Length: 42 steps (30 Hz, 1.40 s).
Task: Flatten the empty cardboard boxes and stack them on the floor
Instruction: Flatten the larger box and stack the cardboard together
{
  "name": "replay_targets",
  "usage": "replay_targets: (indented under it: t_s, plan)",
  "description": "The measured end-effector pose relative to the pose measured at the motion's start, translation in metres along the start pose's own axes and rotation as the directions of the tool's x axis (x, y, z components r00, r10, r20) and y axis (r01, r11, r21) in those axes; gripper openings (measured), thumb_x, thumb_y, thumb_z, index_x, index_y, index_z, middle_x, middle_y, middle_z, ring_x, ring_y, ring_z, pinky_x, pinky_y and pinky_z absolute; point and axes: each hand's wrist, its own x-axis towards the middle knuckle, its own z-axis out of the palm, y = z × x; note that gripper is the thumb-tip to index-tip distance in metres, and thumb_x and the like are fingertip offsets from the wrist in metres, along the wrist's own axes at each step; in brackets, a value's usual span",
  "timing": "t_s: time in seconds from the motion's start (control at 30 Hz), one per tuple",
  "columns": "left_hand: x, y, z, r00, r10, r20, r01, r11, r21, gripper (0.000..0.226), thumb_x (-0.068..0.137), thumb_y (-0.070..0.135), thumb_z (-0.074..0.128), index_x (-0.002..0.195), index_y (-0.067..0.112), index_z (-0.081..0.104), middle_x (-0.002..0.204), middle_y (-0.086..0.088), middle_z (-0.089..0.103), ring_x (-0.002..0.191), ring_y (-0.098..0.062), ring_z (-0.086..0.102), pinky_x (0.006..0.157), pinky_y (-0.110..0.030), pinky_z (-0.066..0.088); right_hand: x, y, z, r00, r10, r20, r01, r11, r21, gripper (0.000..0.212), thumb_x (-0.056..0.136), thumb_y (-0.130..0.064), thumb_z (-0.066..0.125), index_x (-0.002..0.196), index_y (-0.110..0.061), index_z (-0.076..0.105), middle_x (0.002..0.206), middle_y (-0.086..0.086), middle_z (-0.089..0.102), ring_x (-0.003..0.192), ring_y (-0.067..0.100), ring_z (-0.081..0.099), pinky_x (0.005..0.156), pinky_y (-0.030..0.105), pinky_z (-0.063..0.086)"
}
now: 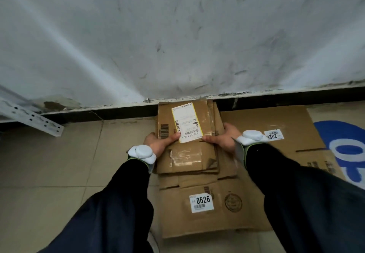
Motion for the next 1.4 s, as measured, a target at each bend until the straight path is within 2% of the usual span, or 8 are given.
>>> replay_targets:
  t_s: [0.2, 0.33, 0.5, 0.57, 0.7, 0.83, 1.07, 1.4]
  plan:
    - [-0.027, 0.01, 0.077, 0.98, 0.098, 0.174, -0.063, 0.978, -0.199, 0.06, 0.063, 0.044, 0.092, 0.112, 0.014, 0.074, 0.101, -0.007, 0.079, 0.094, -0.026, 0.076, 0.091, -0.05, 0.058, -0.045, 0.014, -0.09, 0.996, -0.049, -0.076, 0.059, 0.989, 0.136, 0.064, 0.063, -0.02, 0.093, 0.118, -0.018, 0.06, 0.108, 0.0, 0.071, 0.088, 0.014, 0.069, 0.075, 0.023, 0.054]
    - [-0.042, 0.008, 0.104, 0.954, 0.032, 0.298, 0.05, 0.964, -0.261, 0.05, 0.078, 0.035, 0.084, 0.12, 0.012, 0.071, 0.109, -0.007, 0.077, 0.101, -0.024, 0.074, 0.095, -0.045, 0.057, -0.051, 0.005, -0.115, 0.99, -0.124, -0.07, 0.122, 0.992, -0.031, 0.075, 0.056, -0.023, 0.096, 0.122, -0.017, 0.059, 0.11, 0.0, 0.071, 0.096, 0.018, 0.069, 0.09, 0.033, 0.055]
    - [-0.016, 0.012, 0.061, 0.989, 0.142, 0.027, -0.142, 0.99, -0.016, 0.151, 0.032, 0.058, 0.098, 0.156, 0.024, 0.02, 0.148, -0.009, 0.052, 0.131, -0.026, 0.054, 0.104, -0.046, 0.049, -0.046, -0.037, -0.095, 0.961, -0.277, 0.03, 0.254, 0.828, -0.5, 0.089, 0.056, -0.047, 0.09, 0.134, -0.034, 0.049, 0.121, -0.005, 0.067, 0.11, 0.024, 0.065, 0.094, 0.031, 0.051]
    - [-0.007, 0.025, 0.03, 0.945, 0.326, -0.024, -0.319, 0.937, 0.141, 0.153, 0.042, 0.042, 0.101, 0.159, 0.035, 0.002, 0.159, -0.008, 0.033, 0.143, -0.024, 0.037, 0.116, -0.045, 0.035, -0.049, -0.052, -0.078, 0.939, -0.32, 0.124, 0.319, 0.68, -0.66, 0.085, 0.066, -0.042, 0.086, 0.139, -0.035, 0.044, 0.125, -0.002, 0.066, 0.112, 0.026, 0.063, 0.09, 0.031, 0.053]
    - [0.007, 0.043, -0.009, 0.879, 0.394, 0.268, -0.455, 0.861, 0.227, 0.118, 0.053, 0.017, 0.099, 0.152, 0.03, 0.036, 0.136, 0.003, 0.059, 0.128, -0.014, 0.054, 0.106, -0.03, 0.043, -0.048, -0.06, -0.029, 0.882, -0.405, 0.241, 0.433, 0.496, -0.753, 0.075, 0.066, -0.033, 0.082, 0.131, -0.042, 0.046, 0.114, -0.004, 0.07, 0.105, 0.025, 0.066, 0.076, 0.029, 0.051]
    - [0.014, 0.013, -0.019, 0.927, 0.31, 0.213, -0.34, 0.932, 0.124, 0.079, 0.045, 0.017, 0.101, 0.117, 0.021, 0.068, 0.107, 0.001, 0.077, 0.105, -0.019, 0.072, 0.096, -0.041, 0.057, -0.049, -0.065, -0.002, 0.855, -0.448, 0.26, 0.459, 0.42, -0.783, 0.063, 0.065, -0.025, 0.08, 0.119, -0.039, 0.05, 0.103, -0.002, 0.07, 0.096, 0.027, 0.067, 0.072, 0.034, 0.054]
    - [0.015, -0.013, -0.038, 0.953, 0.298, 0.056, -0.284, 0.943, -0.176, 0.065, 0.054, -0.004, 0.092, 0.109, 0.02, 0.068, 0.104, -0.002, 0.077, 0.1, -0.018, 0.073, 0.087, -0.038, 0.06, -0.045, -0.08, 0.002, 0.861, -0.447, 0.243, 0.436, 0.401, -0.806, 0.057, 0.066, -0.033, 0.076, 0.117, -0.036, 0.051, 0.095, 0.0, 0.068, 0.09, 0.028, 0.066, 0.065, 0.031, 0.049]
    - [0.014, -0.041, -0.02, 0.969, 0.245, -0.046, -0.249, 0.95, -0.191, 0.067, 0.055, 0.001, 0.094, 0.117, 0.008, 0.069, 0.104, -0.004, 0.077, 0.095, -0.016, 0.074, 0.082, -0.029, 0.062, -0.046, -0.048, -0.001, 0.893, -0.426, 0.143, 0.288, 0.297, -0.911, 0.026, 0.081, -0.024, 0.064, 0.106, -0.027, 0.058, 0.076, 0.0, 0.053, 0.069, 0.028, 0.052, 0.06, 0.03, 0.039]
